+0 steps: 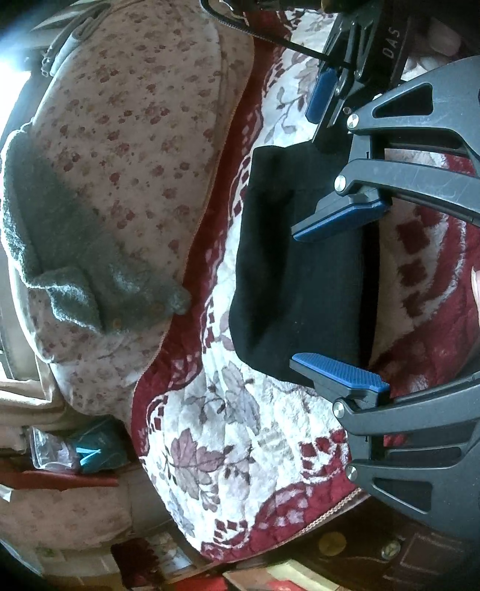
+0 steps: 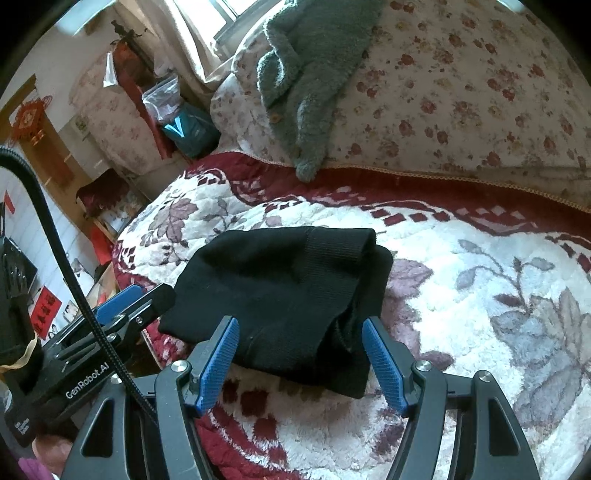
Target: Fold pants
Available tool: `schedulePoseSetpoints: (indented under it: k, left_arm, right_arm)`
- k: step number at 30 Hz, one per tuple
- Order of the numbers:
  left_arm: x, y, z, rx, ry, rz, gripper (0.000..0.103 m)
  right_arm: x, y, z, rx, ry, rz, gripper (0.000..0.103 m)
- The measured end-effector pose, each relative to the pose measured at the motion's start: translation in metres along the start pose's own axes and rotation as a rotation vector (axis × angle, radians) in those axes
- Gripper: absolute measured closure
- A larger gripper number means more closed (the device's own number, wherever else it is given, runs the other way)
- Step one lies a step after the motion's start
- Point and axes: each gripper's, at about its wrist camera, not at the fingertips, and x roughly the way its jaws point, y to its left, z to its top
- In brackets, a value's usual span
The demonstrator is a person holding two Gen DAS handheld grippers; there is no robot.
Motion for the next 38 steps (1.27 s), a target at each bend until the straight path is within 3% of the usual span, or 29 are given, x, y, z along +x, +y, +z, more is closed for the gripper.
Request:
schedulePoseSetpoints:
  k: [26, 35, 38]
  left_arm:
    - [0.005, 0.019, -0.005, -0.059, 0.001, -0.001, 0.04]
    - [-0.009, 0.015, -0.006, -0.029, -0.067, 0.022, 0.04]
    - [-0.014, 0.008, -0.002, -0.018, -0.057, -0.018, 0.04]
  right_arm:
    - [0.013, 0.017, 0.004, -0.04, 0.014, 0.001, 0.034]
    - [0.012, 0.017, 0.004, -0.036, 0.013, 0.015, 0.033]
    - [0.002, 0.015, 0.006, -0.029, -0.007, 0.026, 0.033]
